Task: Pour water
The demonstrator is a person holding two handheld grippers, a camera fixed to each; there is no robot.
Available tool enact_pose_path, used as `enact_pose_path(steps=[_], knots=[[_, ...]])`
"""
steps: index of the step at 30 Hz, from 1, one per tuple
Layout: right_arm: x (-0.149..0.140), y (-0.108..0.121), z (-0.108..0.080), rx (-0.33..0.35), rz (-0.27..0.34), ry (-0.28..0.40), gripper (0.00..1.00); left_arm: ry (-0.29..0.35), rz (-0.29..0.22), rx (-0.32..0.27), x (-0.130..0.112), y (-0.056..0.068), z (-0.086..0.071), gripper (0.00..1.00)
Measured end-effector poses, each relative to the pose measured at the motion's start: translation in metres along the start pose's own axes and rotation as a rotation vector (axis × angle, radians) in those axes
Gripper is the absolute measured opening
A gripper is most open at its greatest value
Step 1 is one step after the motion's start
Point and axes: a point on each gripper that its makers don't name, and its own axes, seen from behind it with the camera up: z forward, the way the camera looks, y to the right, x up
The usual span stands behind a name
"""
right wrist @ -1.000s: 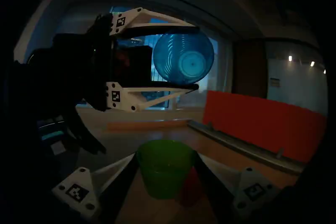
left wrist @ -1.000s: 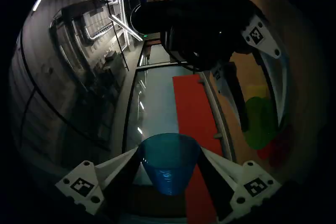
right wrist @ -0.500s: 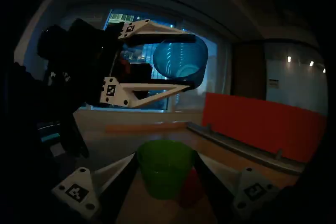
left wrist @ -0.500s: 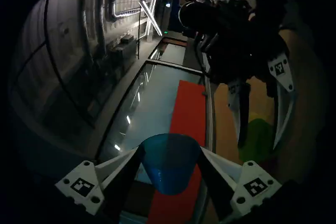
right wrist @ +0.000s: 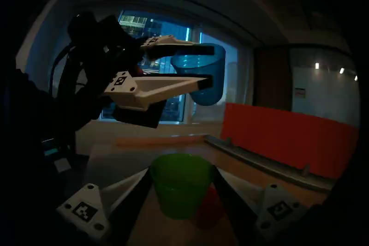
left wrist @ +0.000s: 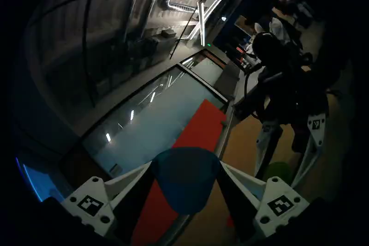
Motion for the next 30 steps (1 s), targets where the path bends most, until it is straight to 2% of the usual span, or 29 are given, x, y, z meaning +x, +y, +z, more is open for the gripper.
enact_pose_path(steps=[6, 20, 24, 26, 30], knots=[[0.003, -0.001, 0.000, -0.002, 0.003, 0.008, 0.92, -0.001, -0.224, -0.005, -0.005, -0.005, 0.001, 0.88], [0.008, 0.002, -0.005, -0.014, 0.004, 0.021, 0.92, 0.007, -0.617, -0.035, -0.020, -0.011, 0.005, 0.88], [0.008, 0.003, -0.005, -0.015, 0.005, 0.019, 0.92, 0.001, -0.691, -0.040, -0.026, -0.011, 0.008, 0.88], [0.008, 0.003, -0.005, -0.016, 0.003, 0.018, 0.92, -0.005, -0.710, -0.042, -0.030, -0.010, 0.008, 0.88], [0.008, 0.003, -0.004, -0.016, 0.005, 0.017, 0.92, -0.020, -0.714, -0.039, -0.038, -0.009, 0.008, 0.88]])
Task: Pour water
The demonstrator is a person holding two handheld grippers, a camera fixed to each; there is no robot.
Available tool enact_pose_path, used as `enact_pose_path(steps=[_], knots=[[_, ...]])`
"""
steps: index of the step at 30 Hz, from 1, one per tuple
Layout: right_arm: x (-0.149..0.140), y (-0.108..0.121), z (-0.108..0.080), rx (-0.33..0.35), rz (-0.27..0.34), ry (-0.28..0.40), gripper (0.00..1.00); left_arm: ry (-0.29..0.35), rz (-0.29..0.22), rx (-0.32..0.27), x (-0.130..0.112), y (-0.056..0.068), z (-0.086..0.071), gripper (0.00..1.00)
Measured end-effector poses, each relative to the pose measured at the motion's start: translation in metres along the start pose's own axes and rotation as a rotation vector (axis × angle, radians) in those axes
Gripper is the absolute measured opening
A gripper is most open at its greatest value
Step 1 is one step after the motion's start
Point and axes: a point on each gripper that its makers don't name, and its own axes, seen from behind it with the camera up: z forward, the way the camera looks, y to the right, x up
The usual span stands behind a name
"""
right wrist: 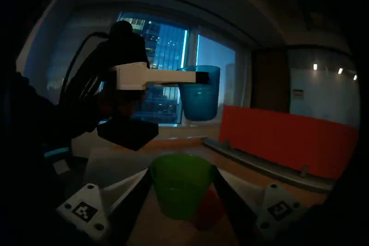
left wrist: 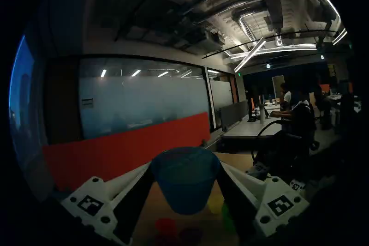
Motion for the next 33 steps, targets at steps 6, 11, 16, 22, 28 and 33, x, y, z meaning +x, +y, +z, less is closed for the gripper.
enact_pose_path(steps=[6, 11, 16, 22, 28, 33], knots=[[-0.006, 0.004, -0.002, -0.009, 0.011, -0.013, 0.93, -0.025, 0.027, 0.010, -0.018, 0.000, -0.005, 0.88], [-0.011, 0.010, -0.006, -0.023, 0.015, -0.027, 0.93, -0.031, 0.032, 0.008, -0.034, 0.001, -0.009, 0.87], [-0.014, 0.016, -0.011, -0.039, 0.022, -0.035, 0.93, -0.048, 0.019, 0.004, -0.054, 0.003, -0.014, 0.88], [-0.018, 0.026, -0.018, -0.063, 0.031, -0.043, 0.93, -0.074, 0.001, -0.013, -0.080, 0.005, -0.021, 0.88], [-0.024, 0.034, -0.023, -0.081, 0.039, -0.055, 0.93, -0.099, -0.020, -0.015, -0.104, 0.005, -0.026, 0.88], [-0.027, 0.038, -0.025, -0.087, 0.039, -0.065, 0.93, -0.124, -0.041, -0.023, -0.126, 0.008, -0.029, 0.88]])
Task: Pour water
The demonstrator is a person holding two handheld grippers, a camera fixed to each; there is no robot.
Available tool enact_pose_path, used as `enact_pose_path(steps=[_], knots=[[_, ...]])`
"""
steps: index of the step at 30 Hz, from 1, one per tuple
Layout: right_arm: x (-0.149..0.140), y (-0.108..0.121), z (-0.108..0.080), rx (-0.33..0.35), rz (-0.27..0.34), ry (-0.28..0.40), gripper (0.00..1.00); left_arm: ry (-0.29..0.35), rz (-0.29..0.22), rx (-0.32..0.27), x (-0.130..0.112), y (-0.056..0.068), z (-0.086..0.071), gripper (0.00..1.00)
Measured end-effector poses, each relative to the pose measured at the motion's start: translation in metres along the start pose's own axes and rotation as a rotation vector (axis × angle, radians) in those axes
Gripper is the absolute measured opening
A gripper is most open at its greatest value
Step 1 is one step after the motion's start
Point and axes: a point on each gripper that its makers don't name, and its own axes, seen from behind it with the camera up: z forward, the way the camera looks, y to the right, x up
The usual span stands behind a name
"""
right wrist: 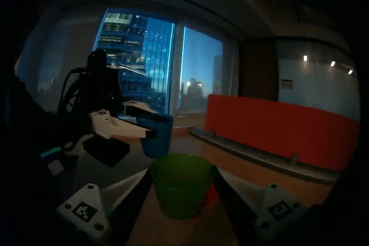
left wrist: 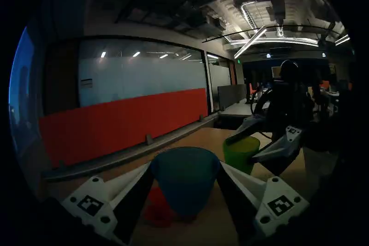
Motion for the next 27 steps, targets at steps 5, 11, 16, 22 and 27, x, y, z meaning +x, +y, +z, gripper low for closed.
enact_pose_path(steps=[5, 11, 16, 22, 27], knots=[[-0.009, 0.002, 0.001, 0.003, 0.007, -0.019, 0.94, -0.044, -0.008, -0.004, -0.024, 0.000, 0.002, 0.88], [-0.025, 0.005, 0.005, 0.012, 0.016, -0.055, 0.94, -0.099, -0.021, -0.026, -0.052, 0.004, 0.005, 0.88], [-0.041, 0.007, 0.007, 0.027, 0.028, -0.102, 0.94, -0.158, -0.021, -0.047, -0.075, 0.009, 0.009, 0.88], [-0.058, 0.010, 0.009, 0.039, 0.029, -0.149, 0.94, -0.228, -0.021, -0.065, -0.100, 0.011, 0.014, 0.88], [-0.069, 0.013, 0.012, 0.047, 0.032, -0.182, 0.94, -0.276, -0.012, -0.075, -0.117, 0.010, 0.016, 0.88]])
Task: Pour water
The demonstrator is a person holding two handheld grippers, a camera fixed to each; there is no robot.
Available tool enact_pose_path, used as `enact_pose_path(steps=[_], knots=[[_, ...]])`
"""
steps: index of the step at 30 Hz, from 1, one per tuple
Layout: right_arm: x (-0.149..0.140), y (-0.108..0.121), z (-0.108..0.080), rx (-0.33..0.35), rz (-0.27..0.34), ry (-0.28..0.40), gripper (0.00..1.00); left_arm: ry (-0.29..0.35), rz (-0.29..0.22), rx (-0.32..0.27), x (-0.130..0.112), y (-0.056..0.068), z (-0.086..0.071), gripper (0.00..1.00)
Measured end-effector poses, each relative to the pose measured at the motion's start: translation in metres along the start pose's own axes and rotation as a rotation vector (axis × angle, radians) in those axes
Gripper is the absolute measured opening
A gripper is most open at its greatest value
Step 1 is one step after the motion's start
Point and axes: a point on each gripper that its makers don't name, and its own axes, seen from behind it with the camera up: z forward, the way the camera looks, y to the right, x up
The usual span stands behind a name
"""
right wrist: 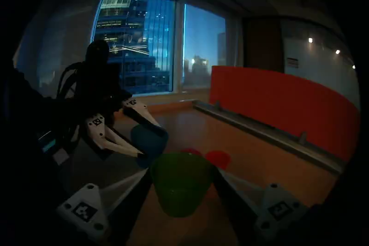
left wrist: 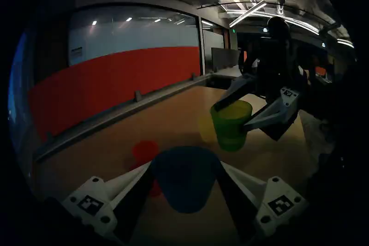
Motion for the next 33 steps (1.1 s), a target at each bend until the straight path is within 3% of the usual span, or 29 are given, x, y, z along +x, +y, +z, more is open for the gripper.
enact_pose_path(steps=[18, 33], knots=[[-0.038, 0.013, 0.017, 0.010, -0.044, -0.133, 0.95, -0.173, 0.056, -0.045, -0.051, 0.001, 0.016, 0.88], [-0.071, 0.021, 0.032, 0.031, -0.042, -0.213, 0.96, -0.269, 0.031, -0.083, -0.076, -0.003, 0.032, 0.89]])
